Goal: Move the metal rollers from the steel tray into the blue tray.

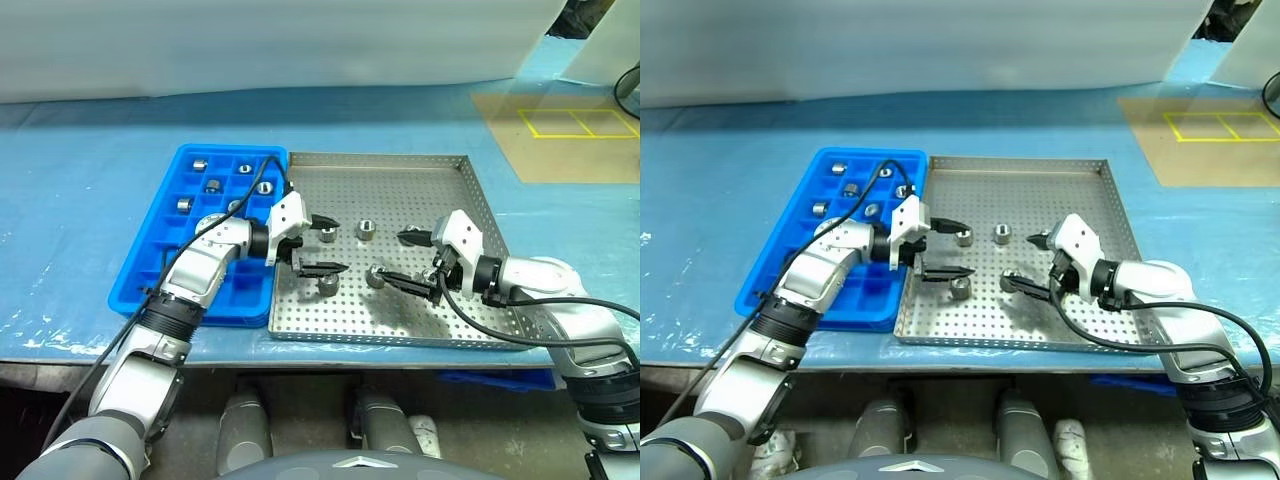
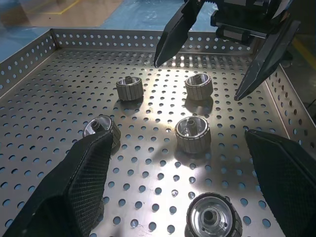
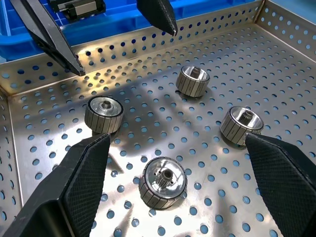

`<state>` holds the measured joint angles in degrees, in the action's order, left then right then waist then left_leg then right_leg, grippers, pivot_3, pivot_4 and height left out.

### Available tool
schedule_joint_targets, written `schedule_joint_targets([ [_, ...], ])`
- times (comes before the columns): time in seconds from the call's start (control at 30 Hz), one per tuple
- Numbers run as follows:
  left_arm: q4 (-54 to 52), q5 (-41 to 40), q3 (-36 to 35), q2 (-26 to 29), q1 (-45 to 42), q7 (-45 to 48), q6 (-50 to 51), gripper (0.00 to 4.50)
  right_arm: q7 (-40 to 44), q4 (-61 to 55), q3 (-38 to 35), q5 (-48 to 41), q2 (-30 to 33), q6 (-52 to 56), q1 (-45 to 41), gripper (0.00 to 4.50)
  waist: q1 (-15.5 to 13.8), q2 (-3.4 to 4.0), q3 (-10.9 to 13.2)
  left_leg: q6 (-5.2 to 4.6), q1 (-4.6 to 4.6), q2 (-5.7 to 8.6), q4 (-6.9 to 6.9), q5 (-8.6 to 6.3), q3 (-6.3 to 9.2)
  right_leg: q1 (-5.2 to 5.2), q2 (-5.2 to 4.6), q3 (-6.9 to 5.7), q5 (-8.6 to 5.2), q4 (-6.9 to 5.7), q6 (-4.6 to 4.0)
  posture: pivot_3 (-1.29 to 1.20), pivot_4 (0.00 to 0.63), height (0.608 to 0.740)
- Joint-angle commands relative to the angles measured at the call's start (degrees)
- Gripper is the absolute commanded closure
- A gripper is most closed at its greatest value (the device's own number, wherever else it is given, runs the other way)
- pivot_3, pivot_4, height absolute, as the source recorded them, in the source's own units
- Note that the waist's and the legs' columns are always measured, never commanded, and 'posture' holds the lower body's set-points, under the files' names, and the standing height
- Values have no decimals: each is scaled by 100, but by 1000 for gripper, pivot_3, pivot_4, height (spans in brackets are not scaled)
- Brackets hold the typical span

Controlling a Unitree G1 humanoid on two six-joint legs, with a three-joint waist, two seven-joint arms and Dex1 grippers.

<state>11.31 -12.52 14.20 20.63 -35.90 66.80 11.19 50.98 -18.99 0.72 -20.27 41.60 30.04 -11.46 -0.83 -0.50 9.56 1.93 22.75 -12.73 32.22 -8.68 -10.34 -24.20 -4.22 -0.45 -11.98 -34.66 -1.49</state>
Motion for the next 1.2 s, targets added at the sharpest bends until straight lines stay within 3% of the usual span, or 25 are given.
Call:
schedule_joint_targets([
  [0.03, 0, 73, 74, 18, -65, 41, -108, 0, 3, -184, -74, 6, 89, -69, 49, 36, 2, 0, 0, 0, 0, 0, 0, 0, 0, 0, 0, 0, 0, 0, 0, -299, 150, 740],
  [0.3, -19, 70, 240, 5, -110, 194, 266, 0, -20, -215, -79, -3, 107, -31, 75, 36, 4, 0, 0, 0, -1, 0, 0, 0, 0, 0, 0, 0, 0, -1, 0, -302, 150, 740],
  [0.53, 243, 811, 1026, 75, -180, 238, 623, 0, -55, -232, 2, 105, 108, -71, 144, 36, -5, 1, -1, 0, -1, 1, 1, 0, -1, 2, -1, 1, 0, -2, 0, -313, 150, 740],
  [0.77, 452, 1170, 1272, 115, -222, 140, 734, 0, -166, -310, 17, 180, 86, -113, 260, 36, 85, 9, -5, 1, -27, 0, -4, 0, -5, 13, 2, 9, -1, -3, 1, -325, 150, 740],
  [0.9, 464, 1180, 1263, 115, -197, 165, 751, 883, -197, -338, 40, 199, 59, -110, 293, 0, 109, 9, -5, 0, -24, 3, -3, 0, -5, 13, 1, 11, -1, -2, 2, -325, 150, 740],
  [1.07, 385, 1022, 1172, 75, -180, 254, 789, 2662, -230, -331, 112, 253, 30, -126, 275, 0, 127, 9, -5, 0, -25, 2, -3, 0, -5, 13, 1, 10, -1, -2, 2, -324, 150, 740],
  [1.2, 415, 918, 933, -82, -251, 3, 589, 2672, -233, -306, 136, 262, 32, -150, 278, 0, 139, 9, -5, 0, -23, 2, -4, -1, -5, 12, 1, 9, -1, 0, 2, -321, 150, 740],
])
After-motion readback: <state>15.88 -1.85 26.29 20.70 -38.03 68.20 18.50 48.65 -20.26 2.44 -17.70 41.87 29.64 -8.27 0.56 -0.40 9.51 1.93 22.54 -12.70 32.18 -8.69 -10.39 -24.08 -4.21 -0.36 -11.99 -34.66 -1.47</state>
